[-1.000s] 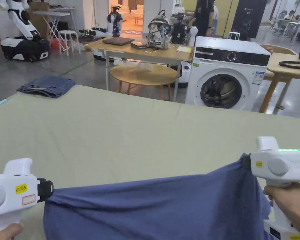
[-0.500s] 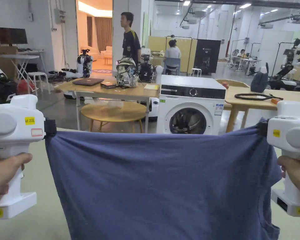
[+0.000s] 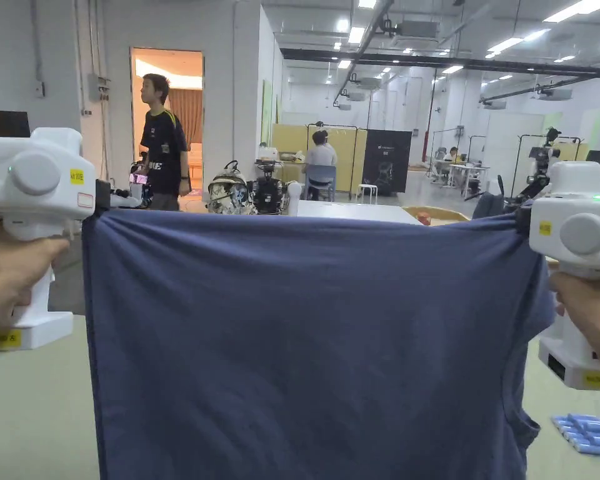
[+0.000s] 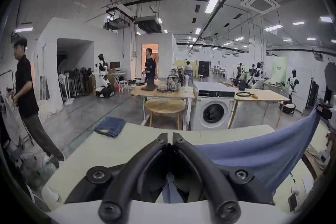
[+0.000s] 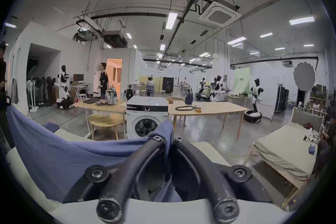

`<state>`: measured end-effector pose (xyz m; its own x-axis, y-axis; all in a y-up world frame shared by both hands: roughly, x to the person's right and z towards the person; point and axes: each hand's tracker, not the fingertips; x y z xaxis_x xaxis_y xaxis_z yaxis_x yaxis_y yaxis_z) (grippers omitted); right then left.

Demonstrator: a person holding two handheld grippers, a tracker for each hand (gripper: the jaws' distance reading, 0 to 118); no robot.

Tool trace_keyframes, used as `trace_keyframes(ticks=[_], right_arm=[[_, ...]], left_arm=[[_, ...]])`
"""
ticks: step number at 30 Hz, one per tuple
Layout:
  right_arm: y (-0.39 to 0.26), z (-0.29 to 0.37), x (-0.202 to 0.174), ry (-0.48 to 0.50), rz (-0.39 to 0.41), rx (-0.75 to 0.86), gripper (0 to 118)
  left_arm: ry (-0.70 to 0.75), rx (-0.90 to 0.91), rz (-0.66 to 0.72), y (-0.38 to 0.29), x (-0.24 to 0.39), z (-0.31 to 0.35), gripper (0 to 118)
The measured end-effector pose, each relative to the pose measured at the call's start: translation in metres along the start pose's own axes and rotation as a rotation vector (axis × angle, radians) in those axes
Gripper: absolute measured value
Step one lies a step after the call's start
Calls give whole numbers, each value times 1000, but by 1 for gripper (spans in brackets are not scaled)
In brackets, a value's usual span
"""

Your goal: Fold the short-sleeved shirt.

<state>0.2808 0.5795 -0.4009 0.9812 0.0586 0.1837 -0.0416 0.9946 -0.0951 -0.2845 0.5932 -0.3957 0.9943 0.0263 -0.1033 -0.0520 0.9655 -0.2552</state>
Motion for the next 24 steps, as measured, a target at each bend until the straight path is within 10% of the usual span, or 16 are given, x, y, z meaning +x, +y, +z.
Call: trace_keyframes(ticks=[12,24], right_arm=[[50,-35,-22,-18,27,98,3],[-37,-8,-24,-2,81,18,3]], left_arm=[[42,67,14,46,-2,-24,0],[38,24,-44,-43,-11,-16,0]])
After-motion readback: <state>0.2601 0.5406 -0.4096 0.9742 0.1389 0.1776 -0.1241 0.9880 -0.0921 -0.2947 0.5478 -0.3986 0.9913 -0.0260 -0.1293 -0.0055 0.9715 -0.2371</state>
